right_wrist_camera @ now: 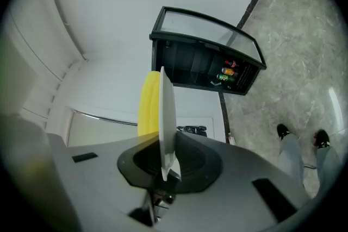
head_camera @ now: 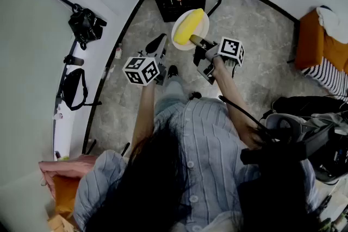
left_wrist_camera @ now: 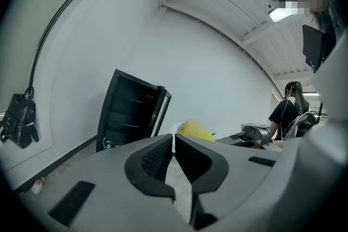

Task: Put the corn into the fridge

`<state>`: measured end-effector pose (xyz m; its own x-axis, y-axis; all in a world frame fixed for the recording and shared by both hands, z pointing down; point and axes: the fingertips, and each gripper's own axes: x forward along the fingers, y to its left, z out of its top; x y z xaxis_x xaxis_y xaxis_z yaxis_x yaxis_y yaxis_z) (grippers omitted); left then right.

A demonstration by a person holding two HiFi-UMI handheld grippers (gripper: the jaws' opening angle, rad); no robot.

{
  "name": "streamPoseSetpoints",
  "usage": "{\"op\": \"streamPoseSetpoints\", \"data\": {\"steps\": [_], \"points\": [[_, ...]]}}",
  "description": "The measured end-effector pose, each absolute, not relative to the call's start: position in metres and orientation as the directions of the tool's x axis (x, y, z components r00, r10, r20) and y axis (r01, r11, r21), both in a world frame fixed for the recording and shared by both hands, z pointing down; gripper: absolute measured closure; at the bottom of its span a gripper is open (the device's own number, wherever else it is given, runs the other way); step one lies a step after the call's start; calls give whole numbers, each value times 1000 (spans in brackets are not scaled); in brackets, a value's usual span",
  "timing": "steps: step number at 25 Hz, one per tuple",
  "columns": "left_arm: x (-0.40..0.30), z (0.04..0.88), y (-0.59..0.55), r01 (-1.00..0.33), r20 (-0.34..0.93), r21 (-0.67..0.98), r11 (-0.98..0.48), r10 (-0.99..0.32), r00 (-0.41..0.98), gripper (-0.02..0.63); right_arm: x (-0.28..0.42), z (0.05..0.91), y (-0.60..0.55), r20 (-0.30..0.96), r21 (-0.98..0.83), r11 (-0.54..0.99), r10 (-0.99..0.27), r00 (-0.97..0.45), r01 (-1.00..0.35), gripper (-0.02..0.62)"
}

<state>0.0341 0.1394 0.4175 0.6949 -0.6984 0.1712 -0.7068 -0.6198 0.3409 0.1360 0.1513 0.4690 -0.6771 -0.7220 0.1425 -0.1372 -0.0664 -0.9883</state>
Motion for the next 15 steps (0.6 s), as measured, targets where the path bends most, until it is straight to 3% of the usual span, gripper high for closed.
{"op": "streamPoseSetpoints", "data": {"steps": [15], "points": [[36, 443, 134, -675, 148, 328, -661, -670, 728, 597, 146, 490, 146, 81, -995, -19, -766, -638, -103, 555]]}}
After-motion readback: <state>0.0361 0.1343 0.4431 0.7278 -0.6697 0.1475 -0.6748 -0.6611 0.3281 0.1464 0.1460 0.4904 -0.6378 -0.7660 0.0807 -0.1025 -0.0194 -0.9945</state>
